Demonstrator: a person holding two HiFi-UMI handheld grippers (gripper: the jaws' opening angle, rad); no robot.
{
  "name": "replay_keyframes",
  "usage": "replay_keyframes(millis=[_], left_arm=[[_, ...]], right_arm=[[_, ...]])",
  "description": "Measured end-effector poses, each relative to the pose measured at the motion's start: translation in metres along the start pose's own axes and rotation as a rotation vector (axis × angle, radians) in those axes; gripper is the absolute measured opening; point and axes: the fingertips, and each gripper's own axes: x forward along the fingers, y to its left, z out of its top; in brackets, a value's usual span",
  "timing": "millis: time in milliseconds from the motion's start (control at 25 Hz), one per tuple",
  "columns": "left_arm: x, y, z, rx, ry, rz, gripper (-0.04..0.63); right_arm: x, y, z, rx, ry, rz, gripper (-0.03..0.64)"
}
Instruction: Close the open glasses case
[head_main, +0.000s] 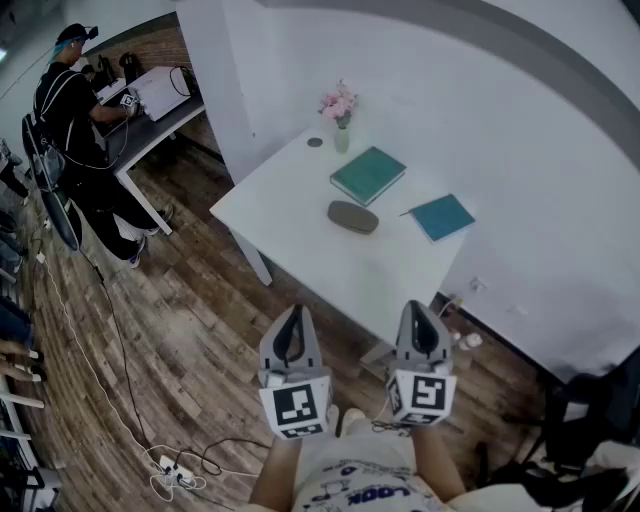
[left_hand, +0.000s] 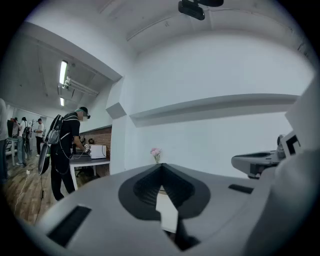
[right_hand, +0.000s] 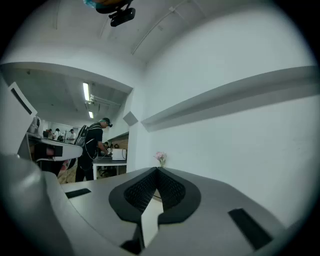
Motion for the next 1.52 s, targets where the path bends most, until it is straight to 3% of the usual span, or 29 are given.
replay_keyframes(millis=[160, 1120, 1240, 1520], left_arm=[[0.003, -0.002, 0.001, -0.071, 0.008, 0.015, 0.000], [0.051, 0.010, -0.030, -0.086, 0.070, 0.090, 0.000], [0.072, 0.024, -0.037, -0.047, 0.082, 0.078, 0.000], [0.158, 0.057, -0.051, -0.068, 0.112, -0.007, 0.000]], right_arm=[[0.003, -0.004, -0.001, 0.022, 0.007, -0.007, 0.002], [0.070, 0.001, -0.044, 0.008, 0.119, 0.111, 0.002], [0.090, 0.005, -0.051, 0.014, 0.157, 0.101, 0.002], [0.158, 0.006, -0.077, 0.058, 0.204, -0.004, 0.002]])
